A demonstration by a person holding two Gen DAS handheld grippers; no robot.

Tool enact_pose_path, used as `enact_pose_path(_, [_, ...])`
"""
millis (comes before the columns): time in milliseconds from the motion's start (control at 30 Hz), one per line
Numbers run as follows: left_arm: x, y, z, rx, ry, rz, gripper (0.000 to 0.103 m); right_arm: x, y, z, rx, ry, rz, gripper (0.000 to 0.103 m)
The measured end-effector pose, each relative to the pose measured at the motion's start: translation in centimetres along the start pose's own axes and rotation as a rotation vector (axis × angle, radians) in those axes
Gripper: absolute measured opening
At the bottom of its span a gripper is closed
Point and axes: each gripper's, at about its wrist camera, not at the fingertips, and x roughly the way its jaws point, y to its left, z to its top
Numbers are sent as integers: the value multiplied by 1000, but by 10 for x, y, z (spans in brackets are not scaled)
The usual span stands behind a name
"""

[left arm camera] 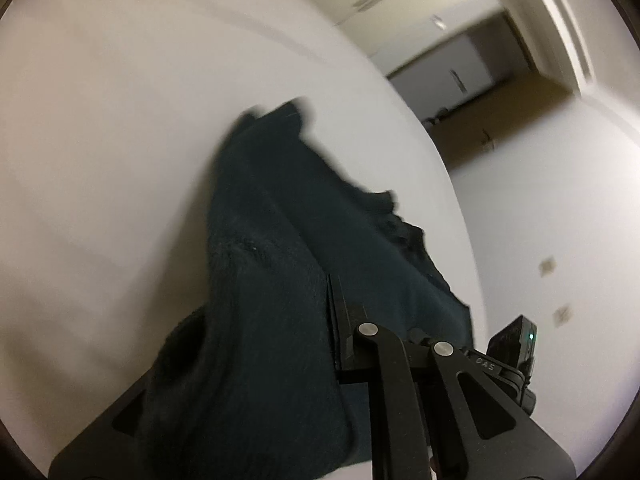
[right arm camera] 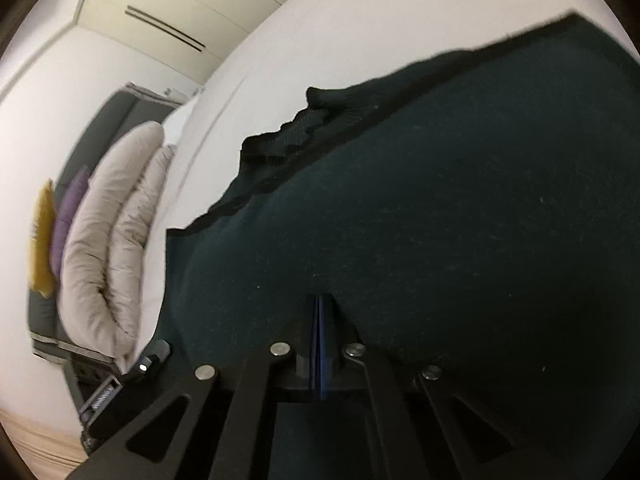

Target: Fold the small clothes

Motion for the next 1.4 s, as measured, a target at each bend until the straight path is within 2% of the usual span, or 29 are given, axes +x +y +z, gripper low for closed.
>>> enact_pose_path(100, [17,-74,7,212,-16,28,11,-3,0,2,-8,16,22,0])
enact_pose_path(133, [26,-109,3,313,-1,27,11,-9,-5,8,38,35,84,2])
enact_pose_path(167, [33,-139,-7,420,2,19,11,-14,-10,12,73,38,141,20])
enact_pose_path(200, [35,-157,-19,491,2,22,11,-26,-19,18,122,20,248,34])
enact_pose_path(233, [39,-174,-35,585,-3,32,11,-36,-27,24,154,-4,318,61])
enact_pose_path(267, [44,-186,-55,677,-14,50,11,-50,-38,31,204,-35,407,79])
enact_pose_path(333, [57,-191,-86,776,-7,96,11,-55,-49,40,262,-8,515,90])
enact_pose_path(400, [73,-183,-107,818,24,138,11,-51,-53,45,274,42,566,94])
enact_pose_path(500, [82,-181,-126,904,18,183,11,-39,-46,50,236,102,510,94])
enact_pose_path(633, [62,-181,-138,991,-33,205,11,-29,-27,60,182,140,429,90])
enact_pose_path(800, [61,-186,-163,1095,-61,234,11,-9,-7,80,72,228,286,68])
enact_pose_path(833, [61,-187,-166,1111,-64,238,11,-4,-3,84,46,244,260,59])
enact_pose_path(867, [61,-187,-167,1125,-67,238,11,-3,1,85,11,255,220,40])
enact_pose_path(933, [59,-187,-170,1146,-66,234,11,-5,5,87,-45,242,140,16])
enact_pose_path(1000, [42,-175,-176,1163,-67,223,11,-17,2,86,-72,198,129,15])
enact_pose_path(1100, [34,-180,-185,1185,-68,195,11,-44,-11,89,-84,135,119,14])
enact_pose_path(1400, [43,-229,-226,1272,-24,109,11,-116,-81,98,-57,16,122,14])
